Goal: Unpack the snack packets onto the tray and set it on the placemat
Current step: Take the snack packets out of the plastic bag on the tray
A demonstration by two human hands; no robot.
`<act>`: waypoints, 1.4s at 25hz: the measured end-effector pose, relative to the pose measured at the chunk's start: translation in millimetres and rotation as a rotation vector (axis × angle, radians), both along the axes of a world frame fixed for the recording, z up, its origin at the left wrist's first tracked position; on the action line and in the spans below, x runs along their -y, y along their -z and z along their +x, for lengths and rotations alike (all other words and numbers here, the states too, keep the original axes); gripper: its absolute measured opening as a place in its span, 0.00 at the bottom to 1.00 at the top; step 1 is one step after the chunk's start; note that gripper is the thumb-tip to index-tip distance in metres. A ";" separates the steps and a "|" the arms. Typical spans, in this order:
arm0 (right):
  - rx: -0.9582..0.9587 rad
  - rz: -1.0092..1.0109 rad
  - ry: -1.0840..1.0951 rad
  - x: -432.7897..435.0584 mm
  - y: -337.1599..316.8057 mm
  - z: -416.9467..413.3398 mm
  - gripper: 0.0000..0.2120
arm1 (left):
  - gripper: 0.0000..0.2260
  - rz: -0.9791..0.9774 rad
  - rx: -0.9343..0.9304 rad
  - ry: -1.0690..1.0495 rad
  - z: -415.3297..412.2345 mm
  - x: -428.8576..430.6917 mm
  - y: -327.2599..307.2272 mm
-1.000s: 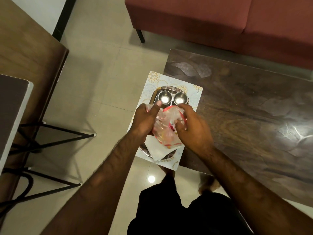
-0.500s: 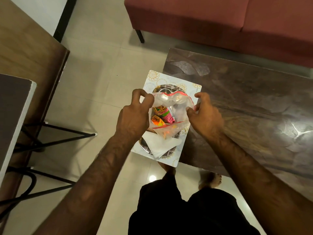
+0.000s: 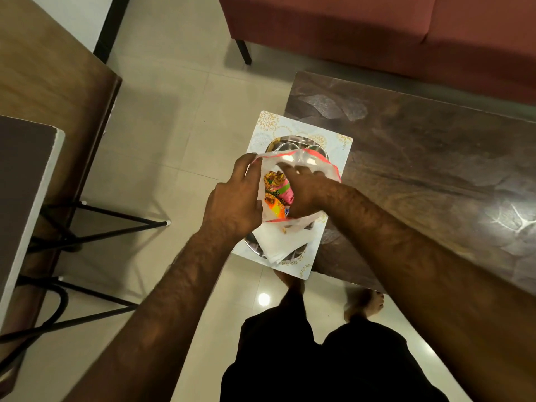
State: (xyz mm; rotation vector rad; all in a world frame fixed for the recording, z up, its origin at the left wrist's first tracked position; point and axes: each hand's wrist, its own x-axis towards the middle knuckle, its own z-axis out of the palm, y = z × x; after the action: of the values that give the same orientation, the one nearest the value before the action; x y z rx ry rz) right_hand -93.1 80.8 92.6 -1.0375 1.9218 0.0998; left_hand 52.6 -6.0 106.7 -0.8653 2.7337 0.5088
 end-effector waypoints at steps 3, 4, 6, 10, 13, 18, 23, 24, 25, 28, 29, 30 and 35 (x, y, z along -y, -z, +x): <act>-0.011 0.065 0.036 5.2 5.9 -10.5 0.58 | 0.39 0.016 0.004 0.018 2.8 -2.2 0.4; 0.006 0.086 0.035 7.2 6.8 -10.0 0.60 | 0.40 0.036 -0.004 0.020 2.7 -3.2 -0.5; 0.018 0.118 0.032 11.1 8.5 -3.9 0.56 | 0.41 0.085 -0.035 0.027 1.6 -3.7 -2.2; -0.029 0.085 -0.025 27.1 29.3 13.2 0.28 | 0.40 0.129 -0.055 0.009 4.7 -4.7 -3.6; -0.007 0.166 -0.006 38.4 58.5 25.5 0.25 | 0.39 0.173 -0.069 -0.036 7.8 -5.1 -5.2; -0.226 0.153 -0.133 29.1 97.2 48.6 0.28 | 0.39 0.194 -0.052 -0.047 9.9 -1.5 -2.4; -0.255 0.043 -0.074 20.1 99.4 52.6 0.26 | 0.39 0.225 -0.026 -0.039 15.3 -1.3 6.0; -0.180 0.028 -0.001 20.4 95.1 48.2 0.26 | 0.39 0.227 -0.021 -0.053 15.0 -1.0 7.0; -0.089 0.022 0.088 21.0 88.9 43.1 0.25 | 0.39 0.232 -0.026 -0.062 14.4 -1.4 7.4; 0.144 0.005 0.411 23.5 63.9 25.7 0.17 | 0.38 0.210 -0.031 -0.060 9.5 -0.6 5.7; 0.189 -0.012 0.512 23.0 55.2 20.3 0.15 | 0.38 0.193 -0.011 -0.086 7.3 0.2 4.8; 0.230 -0.023 0.599 21.5 45.6 15.6 0.15 | 0.40 0.180 0.006 -0.126 4.3 0.7 3.2; 0.505 -0.067 1.051 10.0 3.8 11.0 0.09 | 0.42 0.303 -0.029 -0.184 -11.5 -6.8 -9.8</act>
State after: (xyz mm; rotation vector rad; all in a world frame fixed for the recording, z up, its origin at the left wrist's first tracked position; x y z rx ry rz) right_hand -82.0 70.8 88.7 0.0269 1.7602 -0.7479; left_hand 41.1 0.8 116.5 -1.0355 2.5199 0.9490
